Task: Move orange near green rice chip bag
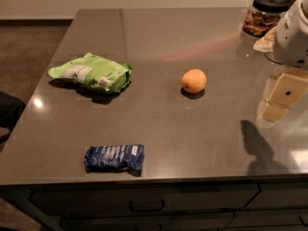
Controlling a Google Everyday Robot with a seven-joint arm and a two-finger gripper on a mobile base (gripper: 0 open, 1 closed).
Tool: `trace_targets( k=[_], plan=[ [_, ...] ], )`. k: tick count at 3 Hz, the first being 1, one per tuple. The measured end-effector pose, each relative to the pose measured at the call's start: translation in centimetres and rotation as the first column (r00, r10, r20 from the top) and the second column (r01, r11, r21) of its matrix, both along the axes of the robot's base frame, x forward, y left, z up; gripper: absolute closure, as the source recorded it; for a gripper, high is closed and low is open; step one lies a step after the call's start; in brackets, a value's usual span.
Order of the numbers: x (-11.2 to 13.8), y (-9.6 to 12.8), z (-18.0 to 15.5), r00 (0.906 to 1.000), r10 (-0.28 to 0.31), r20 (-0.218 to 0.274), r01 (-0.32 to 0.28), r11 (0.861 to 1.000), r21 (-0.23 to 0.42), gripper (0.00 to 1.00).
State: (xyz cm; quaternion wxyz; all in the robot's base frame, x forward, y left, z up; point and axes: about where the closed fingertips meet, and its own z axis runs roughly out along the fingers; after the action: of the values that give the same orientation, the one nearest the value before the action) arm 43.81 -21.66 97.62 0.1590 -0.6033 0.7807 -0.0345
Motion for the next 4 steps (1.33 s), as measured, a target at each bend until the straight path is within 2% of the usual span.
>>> trace_targets(
  k=[1, 2, 3, 4],
  plan=[
    [0.1, 0.0, 0.1, 1.0, -0.001, 0.004, 0.001, 1.0, 0.001, 0.0],
    [1.7, 0.5, -0.6, 0.9988, -0.049, 0.005, 0.049, 0.998, 0.036, 0.0],
    [4.2, 1.3, -1.9, 0.9914, -0.131, 0.002, 0.131, 0.988, 0.079, 0.0],
    [6.7, 2.4, -3.6, 0.9703, -0.242, -0.008, 0.24, 0.961, 0.139, 0.0]
  ],
)
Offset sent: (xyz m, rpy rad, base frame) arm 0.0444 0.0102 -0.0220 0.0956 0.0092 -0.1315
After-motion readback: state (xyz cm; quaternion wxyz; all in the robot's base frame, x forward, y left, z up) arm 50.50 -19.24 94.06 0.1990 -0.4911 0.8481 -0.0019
